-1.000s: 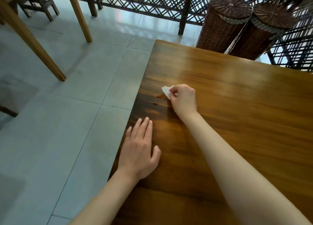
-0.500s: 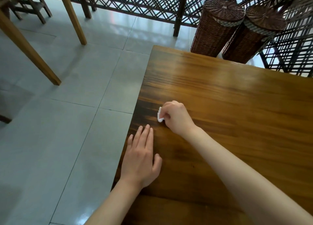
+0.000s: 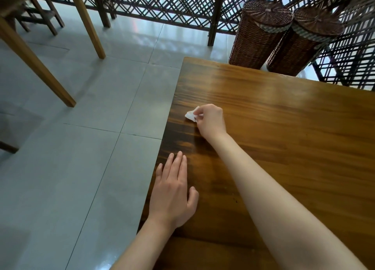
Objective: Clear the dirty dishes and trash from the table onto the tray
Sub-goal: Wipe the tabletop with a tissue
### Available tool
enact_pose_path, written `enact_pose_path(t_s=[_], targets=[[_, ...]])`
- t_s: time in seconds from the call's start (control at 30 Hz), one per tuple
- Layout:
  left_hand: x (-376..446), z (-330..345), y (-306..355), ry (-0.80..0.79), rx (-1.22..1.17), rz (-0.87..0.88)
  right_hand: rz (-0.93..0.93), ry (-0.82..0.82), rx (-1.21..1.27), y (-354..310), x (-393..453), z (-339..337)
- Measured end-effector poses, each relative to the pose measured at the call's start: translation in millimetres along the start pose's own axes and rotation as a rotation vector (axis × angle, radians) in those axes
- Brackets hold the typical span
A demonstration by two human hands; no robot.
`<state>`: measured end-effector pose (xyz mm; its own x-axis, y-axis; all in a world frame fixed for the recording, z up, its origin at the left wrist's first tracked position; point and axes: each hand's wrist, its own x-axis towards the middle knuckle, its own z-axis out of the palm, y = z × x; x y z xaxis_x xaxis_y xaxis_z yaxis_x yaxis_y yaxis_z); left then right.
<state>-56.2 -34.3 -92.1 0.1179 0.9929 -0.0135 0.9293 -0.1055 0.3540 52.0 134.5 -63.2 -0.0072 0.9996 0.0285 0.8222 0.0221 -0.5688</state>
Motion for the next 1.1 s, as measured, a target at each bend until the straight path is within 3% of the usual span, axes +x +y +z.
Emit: enact_pose_path(t_s=[0.23,0.4,0.7,0.87,1.0,1.1], targets=[[-1,1,0,-0.005,0.008,-0.009,-0.255,-0.173,-0.102,6,-27,-8],[-1,1,-1,0.012,0.009,-0.005,-0.168,-0.064,0.035,-4,-15,-8],[0,1,-2,0.003,-0.027,-0.004,-0.358,-0.199,-0.038,2,-32,-3],[0,1,0,-0.011,-0.029,-0.01,-0.314,-0.241,-0.043,12,-43,-23],[1,1,-1,-0.006,-0.019,-0.008,-0.228,-0.163,0.004,8,-33,-24],[1,1,-1,-0.01,-0.026,-0.006,-0.266,-0.172,-0.053,11,-44,-18]])
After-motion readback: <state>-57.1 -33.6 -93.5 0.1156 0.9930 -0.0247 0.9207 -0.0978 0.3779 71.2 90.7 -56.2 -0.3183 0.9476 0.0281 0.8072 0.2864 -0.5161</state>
